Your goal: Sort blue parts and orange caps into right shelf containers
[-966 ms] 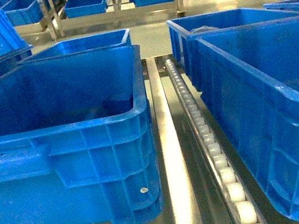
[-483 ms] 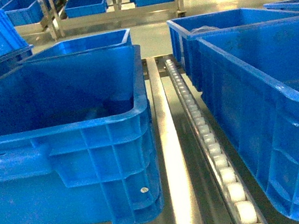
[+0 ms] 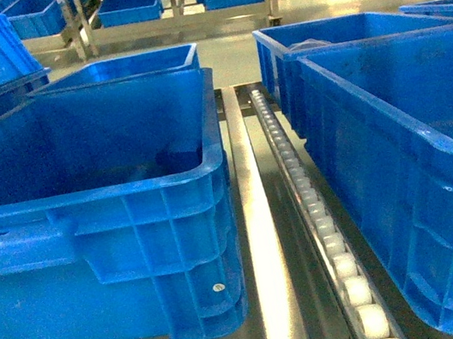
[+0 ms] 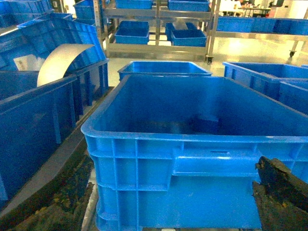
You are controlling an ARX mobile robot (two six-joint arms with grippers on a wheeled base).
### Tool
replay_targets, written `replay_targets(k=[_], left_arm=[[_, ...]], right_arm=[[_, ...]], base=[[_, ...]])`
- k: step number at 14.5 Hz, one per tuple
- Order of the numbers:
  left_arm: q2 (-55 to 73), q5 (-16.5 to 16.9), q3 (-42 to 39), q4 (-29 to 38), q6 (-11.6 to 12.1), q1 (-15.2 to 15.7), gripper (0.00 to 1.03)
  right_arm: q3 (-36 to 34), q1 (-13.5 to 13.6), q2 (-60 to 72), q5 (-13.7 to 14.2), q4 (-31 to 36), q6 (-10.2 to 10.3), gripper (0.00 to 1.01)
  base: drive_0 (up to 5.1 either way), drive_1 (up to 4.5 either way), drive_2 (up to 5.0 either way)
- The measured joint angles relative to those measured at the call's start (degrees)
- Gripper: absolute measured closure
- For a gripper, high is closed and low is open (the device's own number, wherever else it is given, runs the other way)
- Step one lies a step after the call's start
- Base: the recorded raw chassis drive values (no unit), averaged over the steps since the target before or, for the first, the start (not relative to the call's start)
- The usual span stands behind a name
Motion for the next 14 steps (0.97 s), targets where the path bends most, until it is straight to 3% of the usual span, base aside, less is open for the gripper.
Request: replay_targets(k=[14], left_arm=[[0.0,0.0,0.0,0.0,0.0,0.0,0.05]], right_arm=[[0.0,0.0,0.0,0.0,0.0,0.1,0.03]], base=[[0.0,0.00,0.0]])
